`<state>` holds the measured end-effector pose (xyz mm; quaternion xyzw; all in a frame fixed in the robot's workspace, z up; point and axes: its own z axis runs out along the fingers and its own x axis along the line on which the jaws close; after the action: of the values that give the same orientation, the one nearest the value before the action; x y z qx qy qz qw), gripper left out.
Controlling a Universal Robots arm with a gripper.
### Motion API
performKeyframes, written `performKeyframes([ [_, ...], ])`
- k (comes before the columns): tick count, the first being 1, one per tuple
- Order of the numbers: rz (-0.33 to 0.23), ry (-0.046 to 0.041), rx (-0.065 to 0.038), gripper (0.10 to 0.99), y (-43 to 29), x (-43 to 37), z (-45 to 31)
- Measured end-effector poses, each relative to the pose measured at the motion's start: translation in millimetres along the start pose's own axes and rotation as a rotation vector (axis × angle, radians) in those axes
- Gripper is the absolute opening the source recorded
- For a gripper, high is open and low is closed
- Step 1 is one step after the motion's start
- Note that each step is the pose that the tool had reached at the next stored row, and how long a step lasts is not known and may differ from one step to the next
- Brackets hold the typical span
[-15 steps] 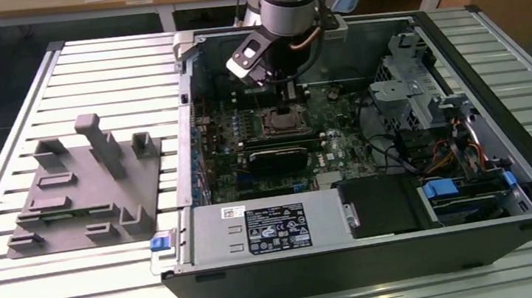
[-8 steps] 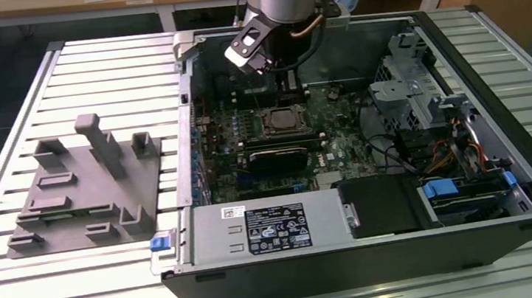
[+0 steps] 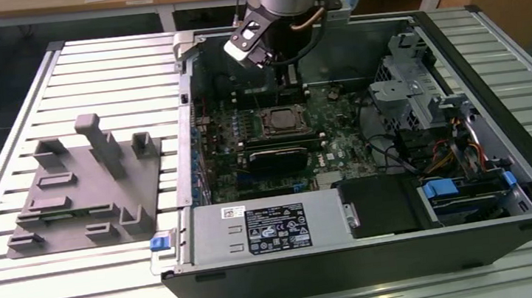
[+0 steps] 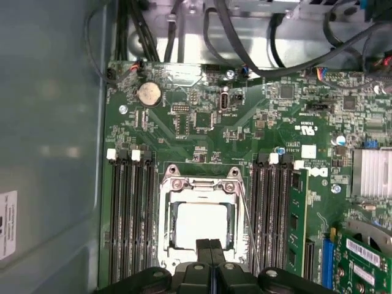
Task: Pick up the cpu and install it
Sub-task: 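Install the first cpu locking lever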
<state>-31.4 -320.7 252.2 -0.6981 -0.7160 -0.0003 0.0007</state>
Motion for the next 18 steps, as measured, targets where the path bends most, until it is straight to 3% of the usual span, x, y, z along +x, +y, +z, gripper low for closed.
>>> performKeyframes([
  [10,-0.183,-0.0003,0.000,0.106,0.0,-0.1,0.3],
  [18,-0.282,-0.0004,0.000,0.106,-0.2,0.0,0.5],
])
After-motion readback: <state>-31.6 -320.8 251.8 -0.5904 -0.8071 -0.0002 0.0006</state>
